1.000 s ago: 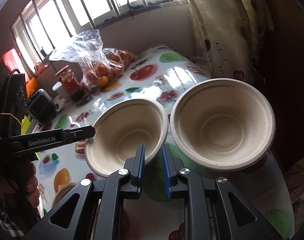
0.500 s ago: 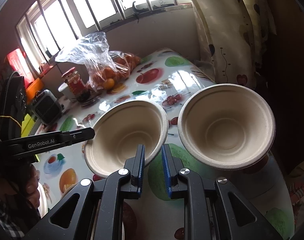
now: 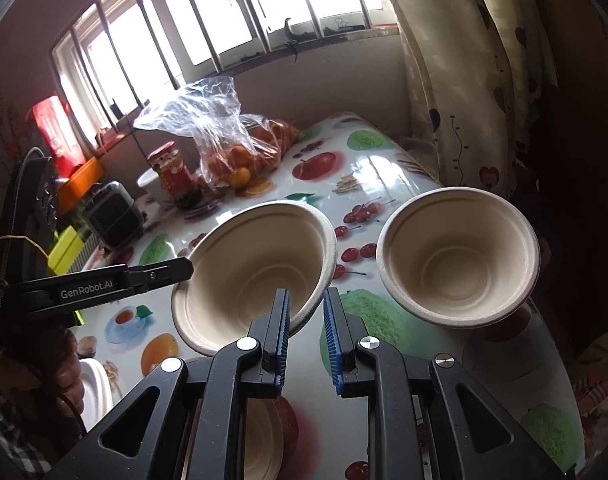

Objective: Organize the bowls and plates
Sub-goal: 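Carry the held beige bowl with both grippers over another beige bowl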

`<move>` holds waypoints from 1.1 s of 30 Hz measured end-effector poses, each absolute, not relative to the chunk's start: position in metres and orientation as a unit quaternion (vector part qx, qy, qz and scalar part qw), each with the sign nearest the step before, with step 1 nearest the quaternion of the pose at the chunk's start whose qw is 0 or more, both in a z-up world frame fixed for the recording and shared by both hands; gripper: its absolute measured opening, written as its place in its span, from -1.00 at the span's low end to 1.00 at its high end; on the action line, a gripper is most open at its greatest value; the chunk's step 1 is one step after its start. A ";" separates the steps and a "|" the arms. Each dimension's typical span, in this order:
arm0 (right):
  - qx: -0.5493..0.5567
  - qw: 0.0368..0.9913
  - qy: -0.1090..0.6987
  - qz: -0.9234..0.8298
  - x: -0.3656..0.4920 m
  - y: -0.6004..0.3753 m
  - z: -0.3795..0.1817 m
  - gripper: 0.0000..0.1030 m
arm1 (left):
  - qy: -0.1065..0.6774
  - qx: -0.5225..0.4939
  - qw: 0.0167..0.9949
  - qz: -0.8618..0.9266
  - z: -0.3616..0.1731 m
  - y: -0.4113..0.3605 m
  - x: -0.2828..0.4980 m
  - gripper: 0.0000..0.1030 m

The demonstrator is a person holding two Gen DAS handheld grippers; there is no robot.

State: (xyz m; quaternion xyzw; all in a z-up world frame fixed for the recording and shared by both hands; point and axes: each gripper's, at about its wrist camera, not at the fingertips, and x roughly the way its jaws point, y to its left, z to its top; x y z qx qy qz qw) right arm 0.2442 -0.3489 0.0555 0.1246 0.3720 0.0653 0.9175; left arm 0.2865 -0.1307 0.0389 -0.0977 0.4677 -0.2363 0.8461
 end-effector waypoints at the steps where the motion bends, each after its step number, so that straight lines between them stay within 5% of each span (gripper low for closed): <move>1: 0.123 0.918 0.370 0.066 0.242 -0.348 0.057 -0.67 | 0.467 -0.098 0.847 -0.236 0.040 -0.129 0.284 -0.84; 33: 0.120 0.924 0.351 0.088 0.176 -0.322 0.072 -0.67 | 0.453 -0.107 0.853 -0.235 0.053 -0.094 0.221 -0.84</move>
